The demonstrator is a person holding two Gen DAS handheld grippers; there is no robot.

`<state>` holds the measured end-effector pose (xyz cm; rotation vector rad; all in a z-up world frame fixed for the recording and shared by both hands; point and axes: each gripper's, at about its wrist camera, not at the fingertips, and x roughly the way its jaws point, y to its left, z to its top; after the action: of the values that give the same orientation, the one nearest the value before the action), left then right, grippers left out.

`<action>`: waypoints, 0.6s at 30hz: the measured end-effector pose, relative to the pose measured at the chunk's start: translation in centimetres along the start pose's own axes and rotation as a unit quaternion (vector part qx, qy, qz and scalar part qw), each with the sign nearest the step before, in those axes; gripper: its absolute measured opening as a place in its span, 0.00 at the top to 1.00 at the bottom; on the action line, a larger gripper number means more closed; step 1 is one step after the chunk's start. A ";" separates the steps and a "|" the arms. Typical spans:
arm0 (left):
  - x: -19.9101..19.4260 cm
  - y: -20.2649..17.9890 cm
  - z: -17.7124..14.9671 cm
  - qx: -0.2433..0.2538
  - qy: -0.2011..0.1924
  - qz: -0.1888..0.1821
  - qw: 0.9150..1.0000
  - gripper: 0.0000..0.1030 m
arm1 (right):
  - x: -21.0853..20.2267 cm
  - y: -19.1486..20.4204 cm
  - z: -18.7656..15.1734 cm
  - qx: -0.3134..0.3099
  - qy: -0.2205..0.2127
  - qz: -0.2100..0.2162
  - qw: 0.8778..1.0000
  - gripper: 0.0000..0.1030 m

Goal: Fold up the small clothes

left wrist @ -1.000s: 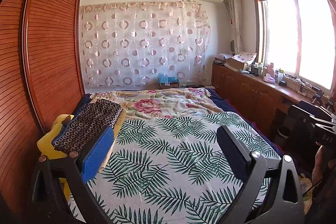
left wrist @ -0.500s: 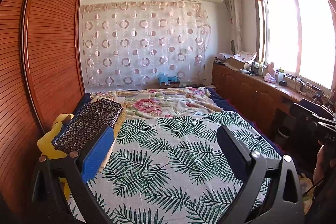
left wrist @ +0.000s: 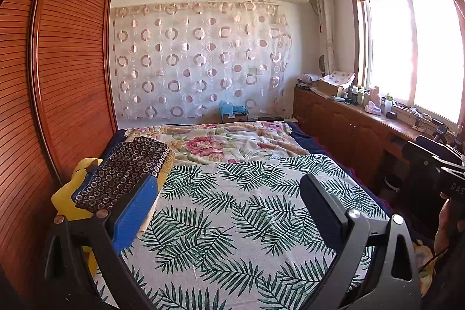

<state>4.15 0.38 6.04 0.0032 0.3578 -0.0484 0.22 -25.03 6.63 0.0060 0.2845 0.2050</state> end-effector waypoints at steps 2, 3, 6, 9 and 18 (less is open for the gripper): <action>0.0 0.0 0.0 0.000 0.000 0.000 1.000 0.04 | 0.0 0.0 0.0 0.000 0.000 0.000 1.000 0.19; 0.0 0.0 0.0 0.000 0.000 0.001 1.000 0.04 | 0.0 0.0 0.0 0.000 0.000 -0.001 1.000 0.19; 0.0 -0.1 0.1 0.000 0.000 0.000 1.000 0.04 | -0.1 -0.1 0.0 0.000 0.000 0.000 1.000 0.19; 0.0 0.0 0.0 0.000 0.000 0.000 1.000 0.04 | -0.1 -0.1 0.0 0.000 0.000 0.000 1.000 0.19; 0.0 -0.1 0.1 -0.001 0.000 0.000 1.000 0.04 | -0.1 0.1 -0.2 -0.001 -0.001 0.000 1.000 0.18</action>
<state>4.17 0.33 6.09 0.0020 0.3582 -0.0486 0.01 -24.95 6.48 0.0034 0.2820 0.2063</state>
